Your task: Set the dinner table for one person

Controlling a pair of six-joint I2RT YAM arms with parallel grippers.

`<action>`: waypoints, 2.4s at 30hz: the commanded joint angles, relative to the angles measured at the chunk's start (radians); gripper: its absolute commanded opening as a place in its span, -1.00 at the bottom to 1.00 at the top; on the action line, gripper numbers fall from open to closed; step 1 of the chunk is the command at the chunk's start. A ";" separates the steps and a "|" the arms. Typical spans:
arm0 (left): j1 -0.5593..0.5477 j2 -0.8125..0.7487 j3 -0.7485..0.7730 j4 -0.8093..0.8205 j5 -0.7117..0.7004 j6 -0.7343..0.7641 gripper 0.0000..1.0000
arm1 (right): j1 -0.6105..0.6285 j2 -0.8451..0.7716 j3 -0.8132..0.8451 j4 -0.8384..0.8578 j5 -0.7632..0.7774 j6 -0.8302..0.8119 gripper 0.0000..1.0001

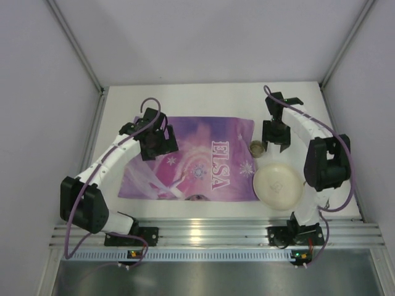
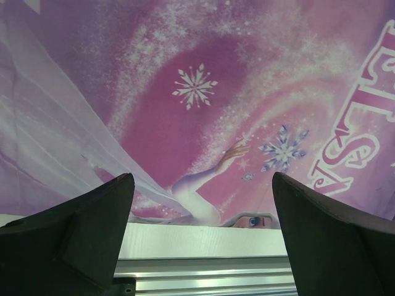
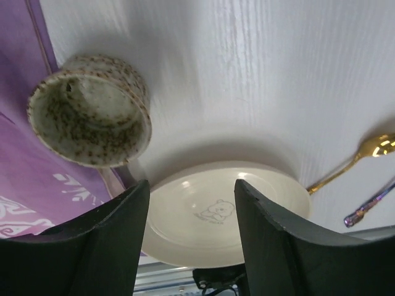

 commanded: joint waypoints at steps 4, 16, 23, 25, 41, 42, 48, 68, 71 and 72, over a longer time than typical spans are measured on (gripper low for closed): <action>0.171 0.003 -0.124 0.065 0.022 0.083 0.98 | 0.006 0.100 0.106 0.055 -0.080 -0.004 0.12; 0.287 0.058 -0.256 0.126 0.005 0.127 0.98 | 0.005 0.232 0.151 0.095 -0.062 -0.001 -0.26; 0.347 0.115 -0.270 0.130 -0.019 0.117 0.97 | 0.005 0.249 0.158 0.100 -0.006 -0.009 -1.00; 0.359 0.133 -0.273 0.128 -0.027 0.109 0.97 | 0.000 0.241 0.172 0.089 0.044 -0.006 -1.00; 0.434 0.181 -0.248 0.088 -0.039 0.057 0.97 | 0.097 0.227 0.502 0.001 -0.149 0.045 -1.00; 0.436 0.168 -0.239 0.087 -0.012 0.052 0.97 | 0.103 0.246 0.515 0.001 -0.149 0.045 -1.00; 0.434 0.083 -0.175 0.035 0.036 0.047 0.97 | 0.137 0.384 0.591 -0.005 -0.203 0.069 -1.00; 0.433 -0.088 -0.132 -0.062 0.067 0.061 0.97 | 0.146 0.444 0.585 0.003 -0.118 0.022 -0.05; 0.434 -0.094 -0.144 -0.044 0.105 0.060 0.97 | 0.143 0.375 0.585 -0.028 -0.071 -0.004 0.28; 0.434 -0.094 -0.153 -0.036 0.105 0.060 0.97 | 0.141 0.354 0.583 -0.038 -0.057 -0.007 0.34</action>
